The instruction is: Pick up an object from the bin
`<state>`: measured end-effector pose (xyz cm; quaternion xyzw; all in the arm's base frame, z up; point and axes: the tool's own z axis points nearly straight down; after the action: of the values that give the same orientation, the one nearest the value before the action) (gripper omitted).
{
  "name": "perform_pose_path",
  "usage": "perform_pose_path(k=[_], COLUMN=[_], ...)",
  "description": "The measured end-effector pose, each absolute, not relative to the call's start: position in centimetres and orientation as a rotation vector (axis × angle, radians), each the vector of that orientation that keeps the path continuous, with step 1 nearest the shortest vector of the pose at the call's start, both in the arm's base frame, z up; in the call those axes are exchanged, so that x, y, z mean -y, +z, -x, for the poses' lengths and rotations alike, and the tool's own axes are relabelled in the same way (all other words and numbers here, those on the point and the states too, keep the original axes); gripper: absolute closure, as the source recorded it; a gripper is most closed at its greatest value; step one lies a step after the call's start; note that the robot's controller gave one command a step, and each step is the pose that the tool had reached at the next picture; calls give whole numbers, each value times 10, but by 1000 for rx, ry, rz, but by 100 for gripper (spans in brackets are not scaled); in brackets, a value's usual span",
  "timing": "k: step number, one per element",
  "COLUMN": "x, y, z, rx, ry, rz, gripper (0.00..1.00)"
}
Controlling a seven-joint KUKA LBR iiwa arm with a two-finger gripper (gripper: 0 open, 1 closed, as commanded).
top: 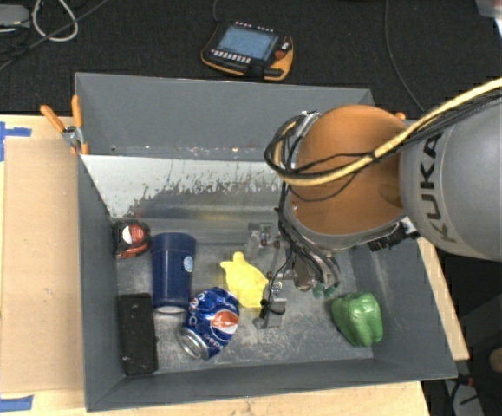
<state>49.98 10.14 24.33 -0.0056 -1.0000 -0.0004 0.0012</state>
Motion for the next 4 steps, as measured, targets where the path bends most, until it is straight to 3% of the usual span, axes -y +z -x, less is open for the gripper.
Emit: perform_pose_path(k=[1, 2, 3, 4], x=[-101, -105, -121, -124], y=[243, 210, 196, 194], z=[-500, -507, -600, -609], rx=[3139, 3138, 3137, 3141], ry=[-1, -3, -2, -3], rz=[18, 207, -157, -167], gripper=[0, 0, 0, 0])
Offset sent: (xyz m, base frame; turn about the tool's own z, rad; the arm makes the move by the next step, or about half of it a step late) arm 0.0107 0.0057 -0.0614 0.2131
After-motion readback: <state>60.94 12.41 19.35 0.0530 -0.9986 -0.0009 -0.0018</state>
